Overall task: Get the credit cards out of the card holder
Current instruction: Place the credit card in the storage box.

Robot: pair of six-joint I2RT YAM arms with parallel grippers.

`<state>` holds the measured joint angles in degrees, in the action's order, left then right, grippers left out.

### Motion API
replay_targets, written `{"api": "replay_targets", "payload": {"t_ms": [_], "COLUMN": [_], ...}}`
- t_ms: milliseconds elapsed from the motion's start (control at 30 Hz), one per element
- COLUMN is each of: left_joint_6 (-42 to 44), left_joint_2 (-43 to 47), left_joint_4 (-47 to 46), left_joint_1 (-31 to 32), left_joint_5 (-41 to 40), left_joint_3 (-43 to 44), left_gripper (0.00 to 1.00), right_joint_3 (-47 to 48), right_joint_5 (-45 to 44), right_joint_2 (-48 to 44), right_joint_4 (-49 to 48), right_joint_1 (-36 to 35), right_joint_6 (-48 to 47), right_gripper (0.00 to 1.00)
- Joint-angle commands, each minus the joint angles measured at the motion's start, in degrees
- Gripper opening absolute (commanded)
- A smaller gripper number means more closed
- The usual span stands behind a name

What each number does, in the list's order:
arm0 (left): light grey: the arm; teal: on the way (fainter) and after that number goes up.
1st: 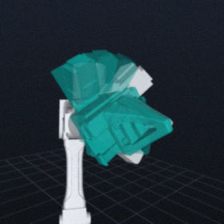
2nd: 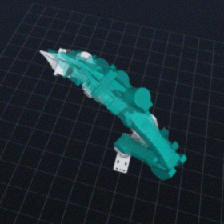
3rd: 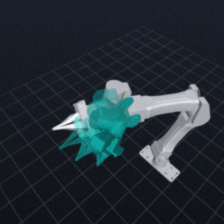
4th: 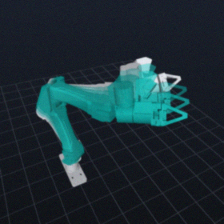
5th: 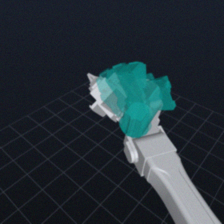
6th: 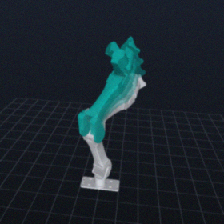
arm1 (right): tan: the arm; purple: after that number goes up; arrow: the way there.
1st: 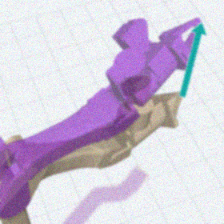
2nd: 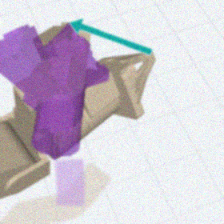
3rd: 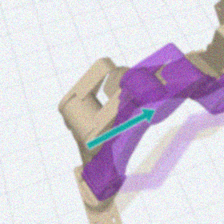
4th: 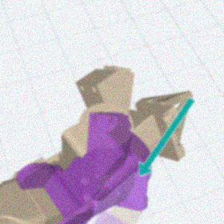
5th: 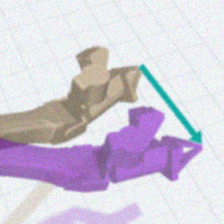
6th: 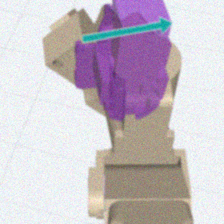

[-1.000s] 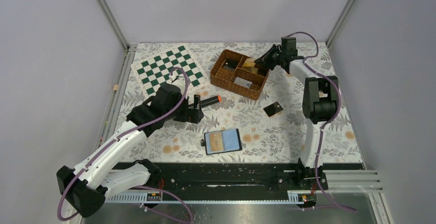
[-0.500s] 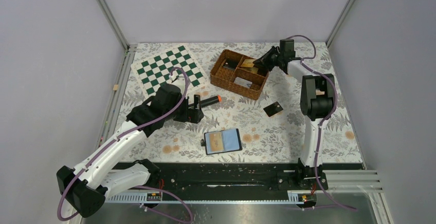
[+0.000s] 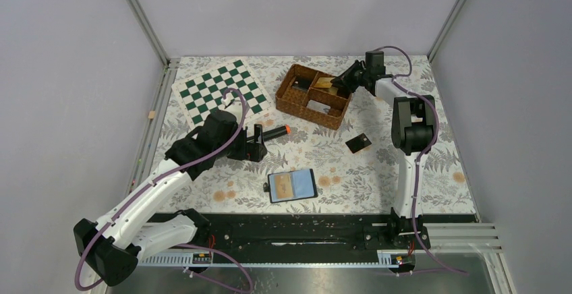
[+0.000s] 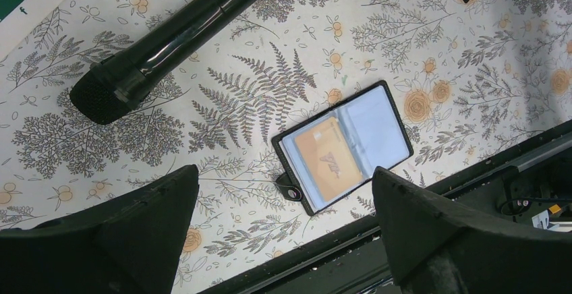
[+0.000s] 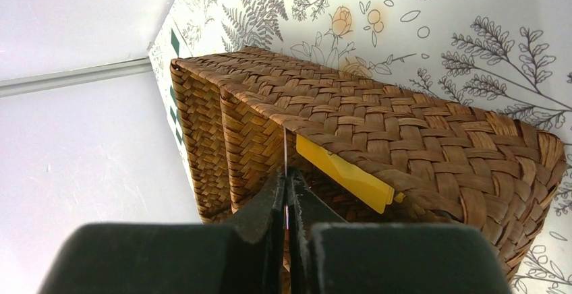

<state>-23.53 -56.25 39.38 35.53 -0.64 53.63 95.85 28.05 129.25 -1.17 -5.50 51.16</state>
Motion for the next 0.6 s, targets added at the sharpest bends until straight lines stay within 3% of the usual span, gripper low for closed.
{"api": "replay_targets", "payload": {"t_ms": [0,167,333,567], "left_joint_6": [0.77,0.77,0.77,0.68], "left_joint_2": [0.97,0.98,1.13,1.38], "left_joint_4": [-1.63,-1.65,-1.67,-1.67], "left_joint_1": [-0.28,-0.28,-0.29,-0.28], "left_joint_5": [1.72,2.22,2.39,2.58], "left_joint_3": [0.91,0.73,0.71,0.60], "left_gripper": [0.99,0.99,0.99,0.99], "right_joint_3": [3.16,3.02,2.97,3.35], "right_joint_5": [-0.71,-1.32,-2.60,-2.69], "right_joint_2": [1.31,1.37,0.34,0.10], "right_joint_4": [-0.66,-0.32,0.77,0.82], "right_joint_1": [-0.58,-0.68,-0.66,-0.66], "right_joint_6": [0.11,0.10,-0.54,-0.88], "right_gripper": [0.05,0.08,0.20,0.22]}}
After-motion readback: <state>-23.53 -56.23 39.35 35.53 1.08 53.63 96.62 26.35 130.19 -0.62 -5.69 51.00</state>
